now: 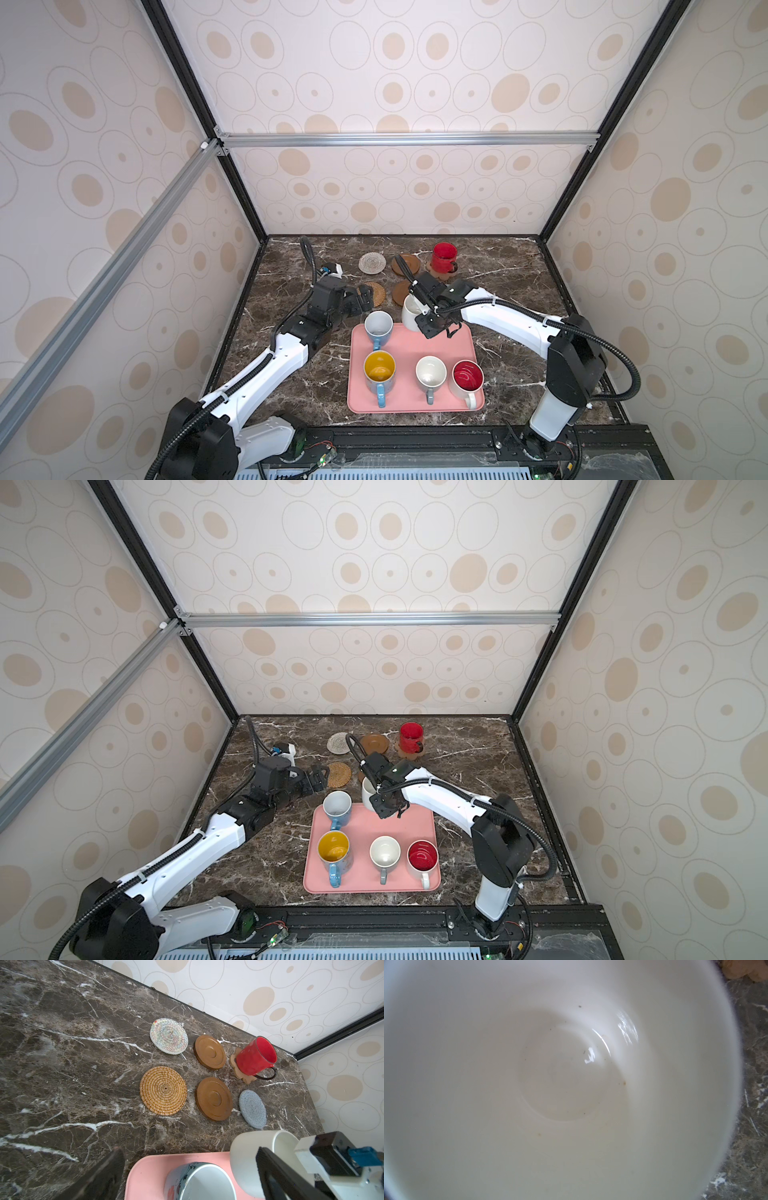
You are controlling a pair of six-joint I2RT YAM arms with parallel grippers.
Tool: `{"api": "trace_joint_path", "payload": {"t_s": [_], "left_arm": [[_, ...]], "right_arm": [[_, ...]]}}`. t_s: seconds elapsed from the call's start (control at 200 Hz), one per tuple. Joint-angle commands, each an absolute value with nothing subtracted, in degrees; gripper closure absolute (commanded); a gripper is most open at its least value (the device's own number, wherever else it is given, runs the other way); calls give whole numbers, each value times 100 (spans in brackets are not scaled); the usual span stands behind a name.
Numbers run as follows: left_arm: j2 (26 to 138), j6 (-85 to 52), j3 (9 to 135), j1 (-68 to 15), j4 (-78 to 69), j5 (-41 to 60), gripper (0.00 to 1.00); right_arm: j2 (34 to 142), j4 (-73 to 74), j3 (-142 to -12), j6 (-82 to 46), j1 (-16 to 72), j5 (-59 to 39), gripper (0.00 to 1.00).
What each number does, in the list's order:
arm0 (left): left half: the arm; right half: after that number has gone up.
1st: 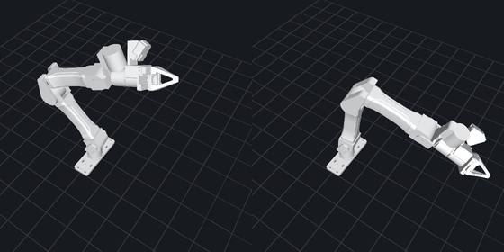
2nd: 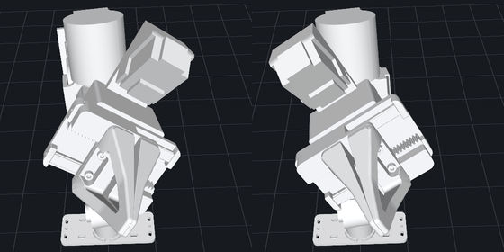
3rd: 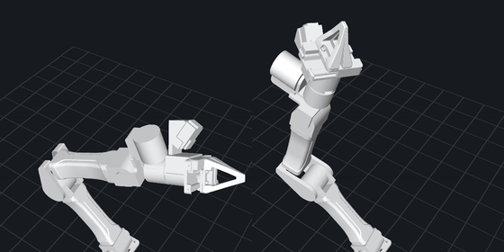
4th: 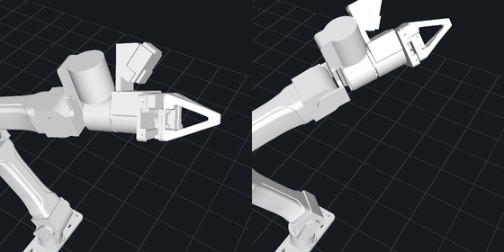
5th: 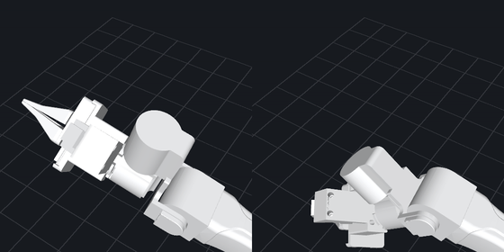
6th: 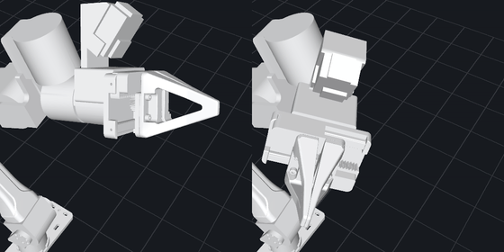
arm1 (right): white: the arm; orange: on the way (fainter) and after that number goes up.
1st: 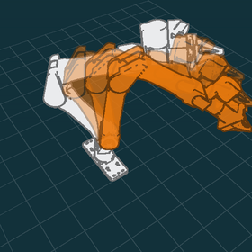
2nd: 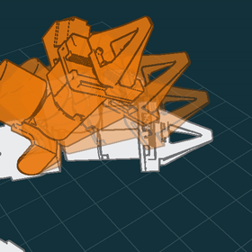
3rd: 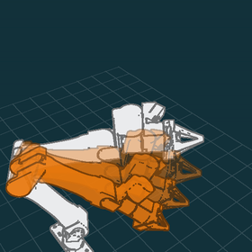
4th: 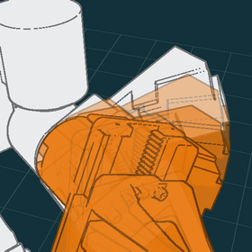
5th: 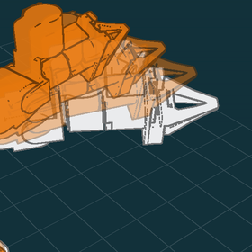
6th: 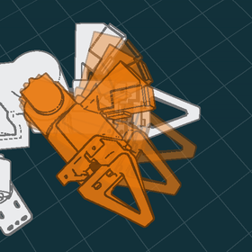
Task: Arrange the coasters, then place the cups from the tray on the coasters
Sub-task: 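Lift the white mug off the tray and carry it toward the wooden coaster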
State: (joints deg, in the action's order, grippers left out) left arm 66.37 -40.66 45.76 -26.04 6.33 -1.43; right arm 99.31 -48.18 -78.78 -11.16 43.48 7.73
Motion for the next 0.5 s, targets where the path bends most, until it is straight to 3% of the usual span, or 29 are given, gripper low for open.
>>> {"api": "trace_joint_path", "payload": {"t_s": [0.0,0.495], "left_arm": [[6487,-3950,4582,-2575,703,-255,0],[6452,-3908,4568,-2566,730,-308,0]], "right_arm": [[9618,-4833,-8134,-1023,4198,898,97],[10167,-4896,-8794,-515,3549,704,97]]}}
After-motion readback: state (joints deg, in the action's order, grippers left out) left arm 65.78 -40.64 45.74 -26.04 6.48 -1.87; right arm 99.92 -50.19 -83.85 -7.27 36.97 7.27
